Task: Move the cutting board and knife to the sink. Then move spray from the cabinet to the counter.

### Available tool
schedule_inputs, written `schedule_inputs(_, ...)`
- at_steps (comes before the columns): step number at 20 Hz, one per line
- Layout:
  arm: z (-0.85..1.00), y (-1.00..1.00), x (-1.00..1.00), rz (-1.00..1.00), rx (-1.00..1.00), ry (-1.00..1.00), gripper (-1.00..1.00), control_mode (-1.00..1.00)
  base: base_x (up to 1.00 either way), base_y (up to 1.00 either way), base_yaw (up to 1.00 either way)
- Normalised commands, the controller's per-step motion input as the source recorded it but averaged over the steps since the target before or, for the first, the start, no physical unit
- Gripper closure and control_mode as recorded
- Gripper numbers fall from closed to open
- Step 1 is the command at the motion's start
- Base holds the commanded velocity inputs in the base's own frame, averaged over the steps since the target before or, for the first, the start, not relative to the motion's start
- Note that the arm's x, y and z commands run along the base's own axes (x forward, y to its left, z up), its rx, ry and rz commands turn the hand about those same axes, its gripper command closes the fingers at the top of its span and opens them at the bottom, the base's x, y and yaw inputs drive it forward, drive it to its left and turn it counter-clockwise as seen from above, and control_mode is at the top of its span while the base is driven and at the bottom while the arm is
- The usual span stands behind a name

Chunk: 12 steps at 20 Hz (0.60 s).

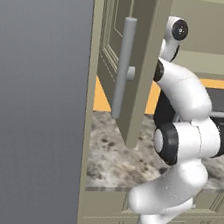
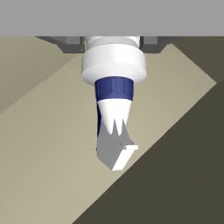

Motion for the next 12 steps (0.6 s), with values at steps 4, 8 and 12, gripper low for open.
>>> schedule_inputs(4, 0.00, -0.25, -0.73, 0.00, 0.11, -0.04, 1.00, -1.00, 0.00, 0.00, 0.00)
schedule_inputs(8, 0.00, -0.30, -0.80, 0.00, 0.07, -0.08, 1.00, -1.00, 0.00, 0.00, 0.00)
schedule_inputs(12, 0.00, -0.29, -0.83, 0.00, 0.02, -0.09, 1.00, -1.00, 0.00, 0.00, 0.00)
